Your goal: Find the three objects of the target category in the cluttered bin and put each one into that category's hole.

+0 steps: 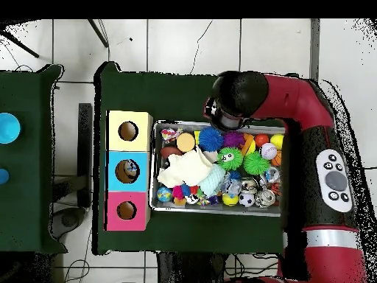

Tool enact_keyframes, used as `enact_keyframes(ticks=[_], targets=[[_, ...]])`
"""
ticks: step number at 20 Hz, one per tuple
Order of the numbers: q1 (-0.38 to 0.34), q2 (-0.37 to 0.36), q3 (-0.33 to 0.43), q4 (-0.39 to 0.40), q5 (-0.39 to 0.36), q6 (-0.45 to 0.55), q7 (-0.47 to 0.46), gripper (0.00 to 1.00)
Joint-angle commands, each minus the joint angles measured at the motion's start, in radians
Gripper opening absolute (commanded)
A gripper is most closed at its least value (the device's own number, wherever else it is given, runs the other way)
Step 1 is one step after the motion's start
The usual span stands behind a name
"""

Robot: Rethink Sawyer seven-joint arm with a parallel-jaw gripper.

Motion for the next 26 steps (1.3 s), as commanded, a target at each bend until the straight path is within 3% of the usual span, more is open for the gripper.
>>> enact_keyframes(ticks=[1, 6, 10, 13, 22, 26], targets=[[-0.075, -0.073, 0.047, 0.170, -0.057, 0.027, -0.365, 1.00], [-0.110, -0.153, 0.016, 0.252, -0.065, 0.088, -0.359, 1.00], [-0.133, -0.220, 0.002, 0.376, -0.053, 0.026, -0.289, 1.00], [-0.134, -0.228, 0.004, 0.423, -0.057, -0.028, -0.231, 1.00], [-0.098, -0.208, -0.001, 0.423, -0.093, -0.095, -0.128, 1.00], [-0.104, -0.176, 0.011, 0.399, -0.094, -0.098, -0.139, 1.00]])
